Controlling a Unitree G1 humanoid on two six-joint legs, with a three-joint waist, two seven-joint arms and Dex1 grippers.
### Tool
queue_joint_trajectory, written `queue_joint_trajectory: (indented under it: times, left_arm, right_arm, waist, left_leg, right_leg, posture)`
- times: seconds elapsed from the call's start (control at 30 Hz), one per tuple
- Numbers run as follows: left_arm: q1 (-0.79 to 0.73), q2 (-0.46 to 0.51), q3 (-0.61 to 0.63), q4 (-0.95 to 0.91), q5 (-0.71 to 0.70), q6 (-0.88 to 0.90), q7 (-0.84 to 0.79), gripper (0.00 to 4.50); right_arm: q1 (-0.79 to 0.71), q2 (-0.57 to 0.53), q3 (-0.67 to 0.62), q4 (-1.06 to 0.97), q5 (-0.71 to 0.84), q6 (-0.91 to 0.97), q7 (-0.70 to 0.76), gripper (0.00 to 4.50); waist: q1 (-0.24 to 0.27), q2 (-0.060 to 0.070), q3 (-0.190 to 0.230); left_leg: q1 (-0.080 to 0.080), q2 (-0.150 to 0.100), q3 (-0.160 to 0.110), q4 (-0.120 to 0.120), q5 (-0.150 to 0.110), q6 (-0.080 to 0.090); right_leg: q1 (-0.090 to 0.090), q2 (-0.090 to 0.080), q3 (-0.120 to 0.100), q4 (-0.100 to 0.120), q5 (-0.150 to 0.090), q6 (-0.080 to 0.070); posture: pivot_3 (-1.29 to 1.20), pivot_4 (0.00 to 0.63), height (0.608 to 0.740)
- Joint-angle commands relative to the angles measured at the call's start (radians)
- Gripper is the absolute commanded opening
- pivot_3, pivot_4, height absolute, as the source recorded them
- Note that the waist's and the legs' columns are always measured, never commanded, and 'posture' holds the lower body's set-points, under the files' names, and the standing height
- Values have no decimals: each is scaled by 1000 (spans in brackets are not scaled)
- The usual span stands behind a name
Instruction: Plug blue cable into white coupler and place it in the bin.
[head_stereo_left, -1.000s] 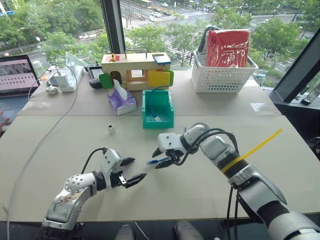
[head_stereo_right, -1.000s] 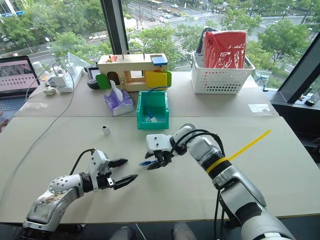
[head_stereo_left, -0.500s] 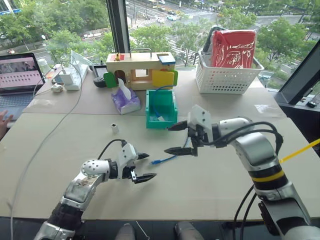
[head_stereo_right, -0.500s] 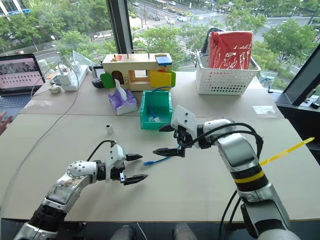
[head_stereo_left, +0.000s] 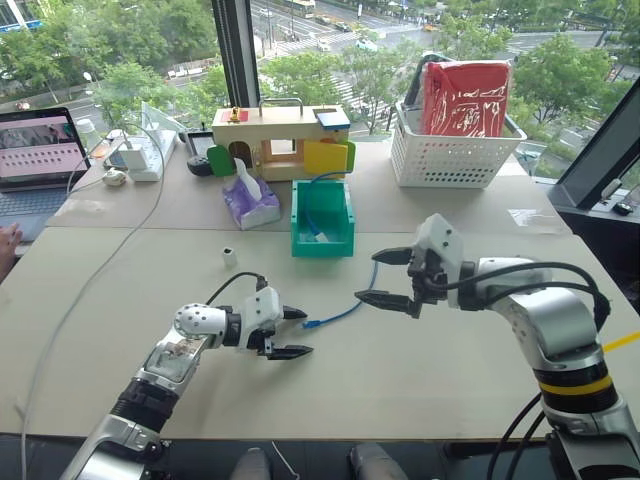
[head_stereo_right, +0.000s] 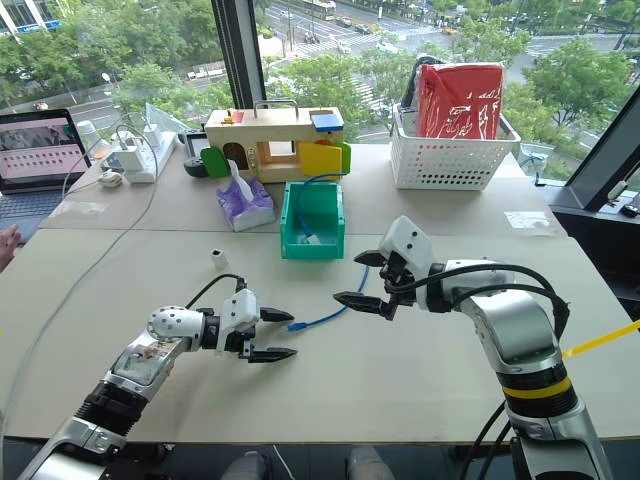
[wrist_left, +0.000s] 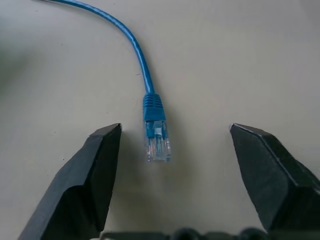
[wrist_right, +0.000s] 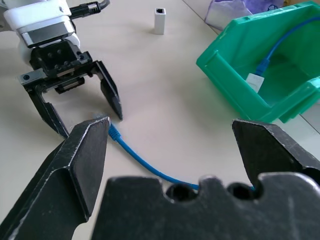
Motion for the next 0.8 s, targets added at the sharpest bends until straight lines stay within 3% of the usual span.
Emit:
queue_joint_trajectory:
  times: [0.03,0.1,0.23,0.33,0.47,0.57,0.67,0.8]
  left_arm:
    - [13,-14,-17,1,-15,64,-30,2016]
    - [6,-15,-20,-16,-17,76,-40,1511]
    - [-9,-24,-23,-36,-10,94,-39,82]
    - [-24,-45,-17,-72,-19,116,-25,67]
    - [-98,-138,-7,-81,33,66,93,67]
    - [-134,-202,-6,-85,52,48,160,67]
    - [-131,-231,-31,-129,43,56,156,67]
    - [-92,-249,-59,-222,-2,116,133,67]
  right_arm:
    - [6,-40,-37,-57,33,51,-21,4500]
    - [19,-68,-51,-63,43,78,-27,4500]
    - [55,-125,-120,-70,75,119,-44,4500]
    - [86,-122,-209,-96,141,193,-82,4500]
    - [232,-37,-460,-174,372,457,-135,4500]
    - [251,100,-650,-200,505,653,-254,4500]
    - [292,153,-669,-271,516,746,-348,4500]
    - [270,406,-768,-348,621,856,-499,4500]
  waist:
    - [2,0,0]
    - [3,0,0]
    - [7,0,0]
    - [7,0,0]
    - [26,-1,1]
    - [26,-1,0]
    - [24,0,0]
    - [9,0,0]
  left_leg:
    - [0,0,0,0,0,0]
    - [-1,0,0,0,0,0]
    - [-2,0,0,0,0,0]
    - [-2,0,0,0,0,0]
    - [-3,0,-2,0,0,0]
    - [-4,-1,-2,1,0,0]
    - [-3,-1,-2,1,0,0]
    - [-3,-1,-2,0,0,0]
  right_leg:
    - [0,0,0,0,0,0]
    - [0,0,0,0,0,0]
    - [0,0,0,-2,0,0]
    - [0,0,0,-1,0,0]
    - [0,0,-1,-2,1,-1]
    - [0,0,-1,-3,4,-5]
    - [0,0,0,-2,4,-5]
    - [0,0,0,-1,4,-5]
  posture:
    - [0,150,732]
    - [0,150,732]
    - [0,150,732]
    - [0,150,732]
    - [0,150,732]
    - [0,150,732]
    - [0,150,732]
    - [0,150,732]
